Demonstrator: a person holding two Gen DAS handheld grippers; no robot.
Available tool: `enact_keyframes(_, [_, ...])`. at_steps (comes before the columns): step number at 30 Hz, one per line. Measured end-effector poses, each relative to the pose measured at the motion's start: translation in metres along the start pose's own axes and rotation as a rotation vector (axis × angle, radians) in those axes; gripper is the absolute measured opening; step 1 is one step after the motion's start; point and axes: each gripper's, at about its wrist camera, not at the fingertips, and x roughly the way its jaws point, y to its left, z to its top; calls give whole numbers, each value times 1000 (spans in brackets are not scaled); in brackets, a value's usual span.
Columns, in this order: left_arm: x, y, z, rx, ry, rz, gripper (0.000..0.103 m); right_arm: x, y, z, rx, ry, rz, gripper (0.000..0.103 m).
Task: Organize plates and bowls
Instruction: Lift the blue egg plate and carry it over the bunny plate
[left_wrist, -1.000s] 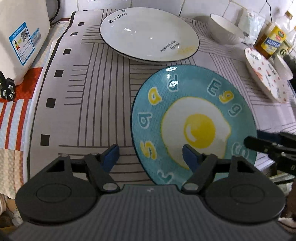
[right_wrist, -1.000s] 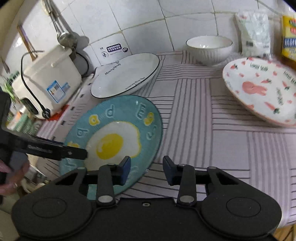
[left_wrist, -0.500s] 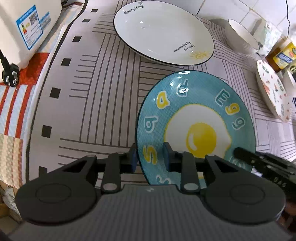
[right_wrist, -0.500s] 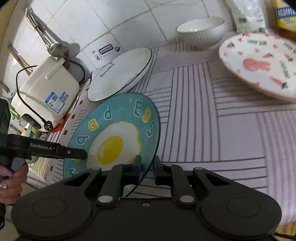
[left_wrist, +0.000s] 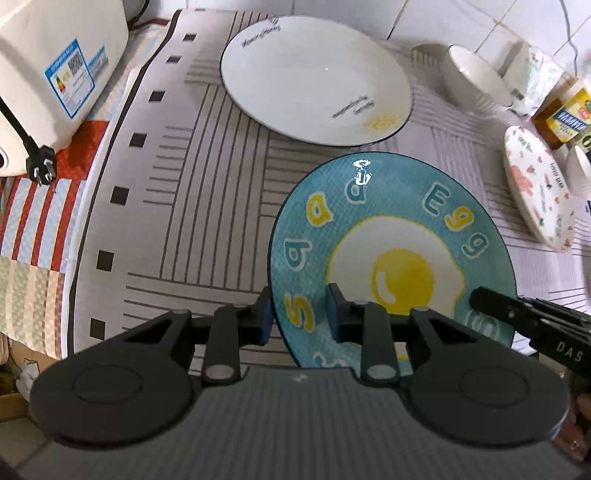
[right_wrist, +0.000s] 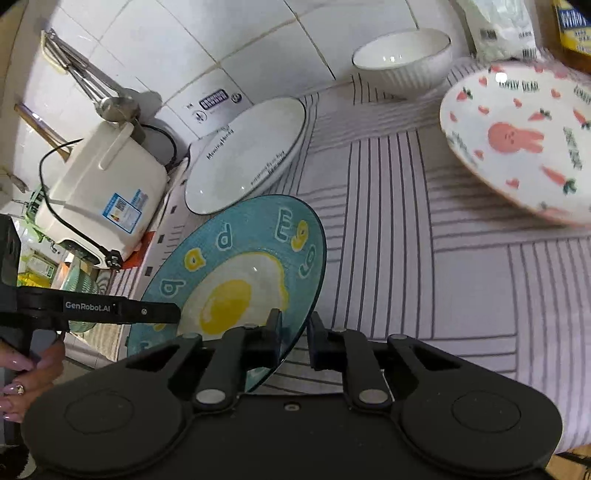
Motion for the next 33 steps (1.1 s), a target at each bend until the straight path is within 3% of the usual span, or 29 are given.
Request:
enact_keyframes(6, [-18,-19,4,10,-9,-22,27,-26,0,12,-11,-4,-15,18])
enact_keyframes(20, [-53,-85,22,156,-52,-73,27,-91,-16,26,7,-80,-50,19])
enact_keyframes(33, [-51,-153,52,308,-50,-131,27,-136,-56,47,53,-127,-90,20])
